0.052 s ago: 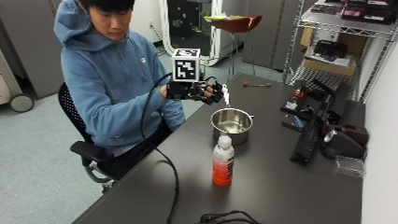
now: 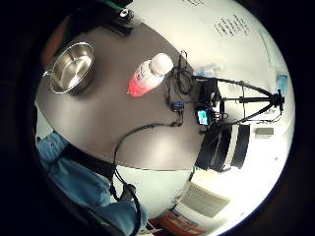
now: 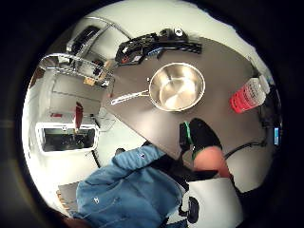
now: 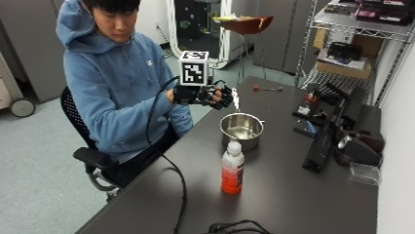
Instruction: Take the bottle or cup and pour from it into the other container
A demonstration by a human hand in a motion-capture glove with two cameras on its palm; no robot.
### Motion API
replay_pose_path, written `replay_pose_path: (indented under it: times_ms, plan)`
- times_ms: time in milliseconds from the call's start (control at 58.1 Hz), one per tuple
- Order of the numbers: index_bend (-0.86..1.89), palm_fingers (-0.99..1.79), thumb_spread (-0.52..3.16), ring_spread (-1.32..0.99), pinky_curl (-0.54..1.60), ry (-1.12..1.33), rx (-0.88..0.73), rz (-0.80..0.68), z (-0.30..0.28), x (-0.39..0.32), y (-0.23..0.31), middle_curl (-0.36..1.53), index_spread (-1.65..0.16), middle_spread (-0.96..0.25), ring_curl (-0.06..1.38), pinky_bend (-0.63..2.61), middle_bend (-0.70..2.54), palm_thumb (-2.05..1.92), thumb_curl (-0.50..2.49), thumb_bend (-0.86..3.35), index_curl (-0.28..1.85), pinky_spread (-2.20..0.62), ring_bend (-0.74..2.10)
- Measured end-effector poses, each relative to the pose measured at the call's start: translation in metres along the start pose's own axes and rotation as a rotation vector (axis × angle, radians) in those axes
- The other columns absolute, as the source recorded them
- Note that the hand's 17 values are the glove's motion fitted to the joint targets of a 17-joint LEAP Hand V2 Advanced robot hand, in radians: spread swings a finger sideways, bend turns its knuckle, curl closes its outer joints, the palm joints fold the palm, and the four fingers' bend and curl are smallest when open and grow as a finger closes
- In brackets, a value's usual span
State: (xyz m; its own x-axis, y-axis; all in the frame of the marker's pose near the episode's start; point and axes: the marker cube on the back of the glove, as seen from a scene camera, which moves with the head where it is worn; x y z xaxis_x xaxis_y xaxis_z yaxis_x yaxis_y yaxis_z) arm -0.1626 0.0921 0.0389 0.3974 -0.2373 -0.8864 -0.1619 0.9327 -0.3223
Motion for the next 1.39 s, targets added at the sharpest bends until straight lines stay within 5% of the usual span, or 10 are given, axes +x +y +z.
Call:
replay_pose_path:
  times_ms: [585,1394]
  plan:
    - [0.13,0.26,0.95,0.08,0.23,0.164,0.012,0.089,-0.026,0.058,0.053,0.27,-0.36,0.03,0.24,0.60,0.24,0.73,0.36,0.06,0.17,0.23,0.43]
    - [0.12,0.19,0.92,0.07,0.28,-0.349,0.338,0.083,0.017,0.227,0.057,0.33,-0.34,0.04,0.29,0.66,0.23,0.74,0.43,-0.03,0.19,0.23,0.47]
